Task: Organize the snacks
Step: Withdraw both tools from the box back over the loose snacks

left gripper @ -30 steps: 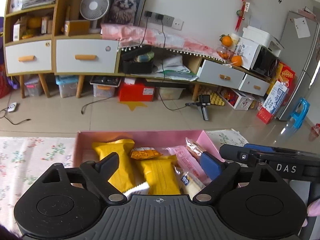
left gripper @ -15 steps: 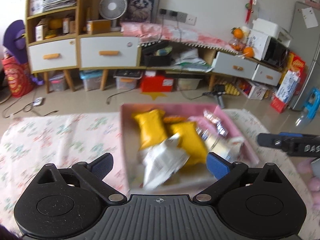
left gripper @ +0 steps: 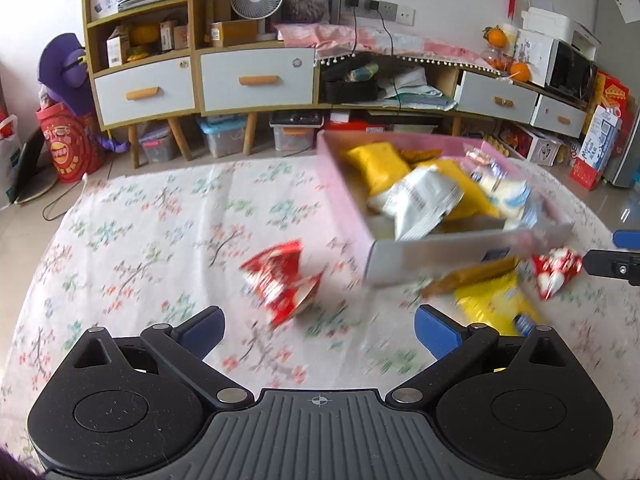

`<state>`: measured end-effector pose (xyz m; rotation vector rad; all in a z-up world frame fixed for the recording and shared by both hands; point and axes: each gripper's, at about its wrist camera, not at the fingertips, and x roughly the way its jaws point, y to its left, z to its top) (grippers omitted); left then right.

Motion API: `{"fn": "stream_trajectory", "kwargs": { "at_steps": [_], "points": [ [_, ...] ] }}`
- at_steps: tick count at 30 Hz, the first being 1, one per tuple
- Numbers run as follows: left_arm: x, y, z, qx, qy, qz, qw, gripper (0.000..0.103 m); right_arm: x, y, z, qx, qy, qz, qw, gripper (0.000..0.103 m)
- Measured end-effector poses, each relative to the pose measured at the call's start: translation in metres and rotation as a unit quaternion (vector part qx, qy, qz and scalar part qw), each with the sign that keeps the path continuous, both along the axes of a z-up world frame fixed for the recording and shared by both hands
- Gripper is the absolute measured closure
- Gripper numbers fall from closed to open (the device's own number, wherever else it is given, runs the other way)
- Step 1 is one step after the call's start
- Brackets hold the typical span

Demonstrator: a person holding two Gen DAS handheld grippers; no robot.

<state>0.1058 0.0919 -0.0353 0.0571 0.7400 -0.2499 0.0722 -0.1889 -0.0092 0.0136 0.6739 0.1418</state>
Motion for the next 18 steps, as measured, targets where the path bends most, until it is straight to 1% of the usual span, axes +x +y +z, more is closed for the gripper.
{"fn": "stream_trajectory", "kwargs": {
  "at_steps": [4, 9, 10, 13, 18],
  "points": [
    [-0.011, 0.014, -0.016, 0.021, -0.012, -0.003, 0.9997, 0.001, -0.013, 0.016, -0.006, -0.033, -0.019, 0.029, 0.999, 0.000],
    [-0.018, 0.028, -0.039, 0.046, -0.005, -0.018, 0.9988, 0.000, -0.024, 0.034, -0.008, -0.054, -0.030, 0.069, 0.996, 0.000],
    [-0.019, 0.031, -0.040, 0.040, -0.015, -0.020, 0.9989, 0.000, -0.025, 0.036, -0.010, -0.056, -0.028, 0.071, 0.995, 0.000],
    [-0.014, 0.036, -0.041, 0.025, -0.014, -0.019, 0.9994, 0.000, -0.024, 0.045, -0.014, -0.057, -0.021, 0.082, 0.995, 0.000],
    [-0.005, 0.034, -0.043, 0.019, -0.020, -0.003, 0.9996, 0.000, -0.027, 0.064, -0.023, -0.066, -0.018, 0.103, 0.992, 0.000]
  ]
}}
